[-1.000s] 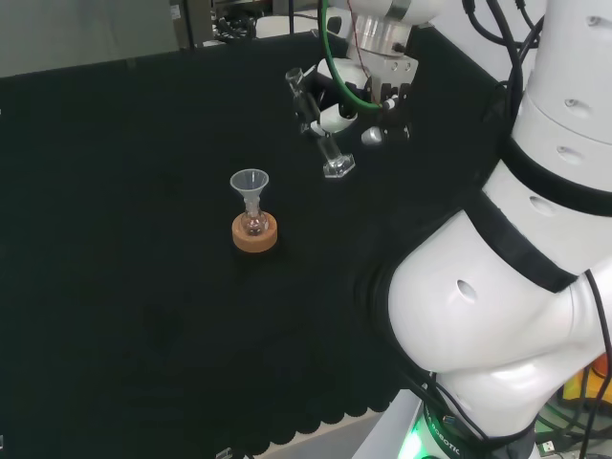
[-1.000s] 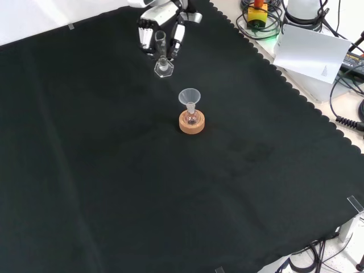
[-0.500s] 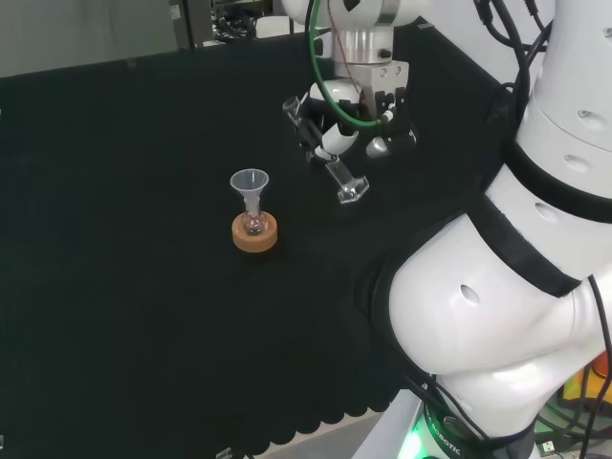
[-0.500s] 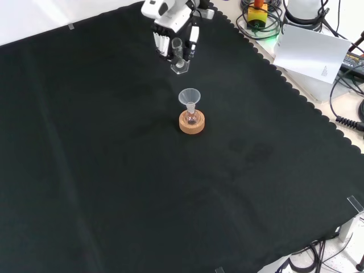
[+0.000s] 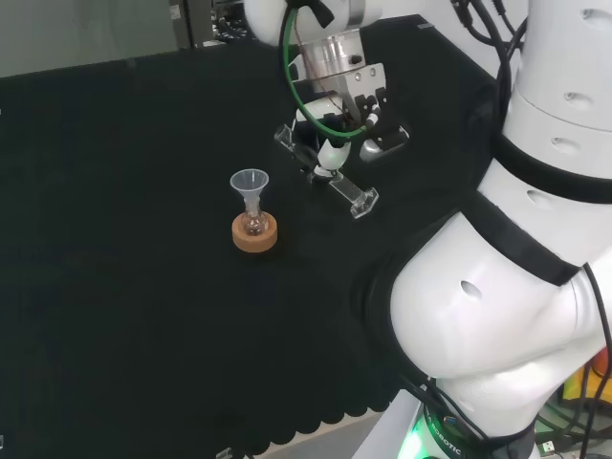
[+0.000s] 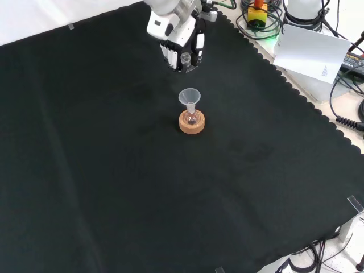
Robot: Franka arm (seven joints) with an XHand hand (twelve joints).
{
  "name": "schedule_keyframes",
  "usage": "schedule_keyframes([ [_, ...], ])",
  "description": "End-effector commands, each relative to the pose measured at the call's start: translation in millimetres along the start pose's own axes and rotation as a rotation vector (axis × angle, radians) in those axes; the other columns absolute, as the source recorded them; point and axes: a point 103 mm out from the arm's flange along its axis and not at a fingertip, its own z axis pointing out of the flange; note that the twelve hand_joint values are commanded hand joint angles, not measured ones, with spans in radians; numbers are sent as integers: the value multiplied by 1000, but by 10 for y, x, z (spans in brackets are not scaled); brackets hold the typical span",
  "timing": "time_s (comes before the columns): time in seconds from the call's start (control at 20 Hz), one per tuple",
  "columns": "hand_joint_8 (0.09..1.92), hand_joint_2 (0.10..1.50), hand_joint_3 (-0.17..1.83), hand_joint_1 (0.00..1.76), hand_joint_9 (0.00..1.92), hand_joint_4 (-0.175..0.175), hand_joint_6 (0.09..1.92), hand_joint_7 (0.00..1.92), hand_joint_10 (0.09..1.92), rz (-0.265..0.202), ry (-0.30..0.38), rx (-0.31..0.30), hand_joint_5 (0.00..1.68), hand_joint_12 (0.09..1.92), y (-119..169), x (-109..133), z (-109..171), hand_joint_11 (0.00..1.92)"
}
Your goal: Pour the water from the graduated cylinder into the round-bottom flask.
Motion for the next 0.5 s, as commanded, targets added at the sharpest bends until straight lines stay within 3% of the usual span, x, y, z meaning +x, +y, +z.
schedule_keyframes([
  [0.05, 1023, 1122, -1, 1260, 1438, -175, 1033, 991, 115, 9, -69, 96, 946, 783, 50, 66, -55, 1187],
  [0.5, 1016, 1120, -1, 1262, 1451, -175, 1027, 997, 110, 27, -141, 241, 951, 779, 157, 177, -63, 1189],
])
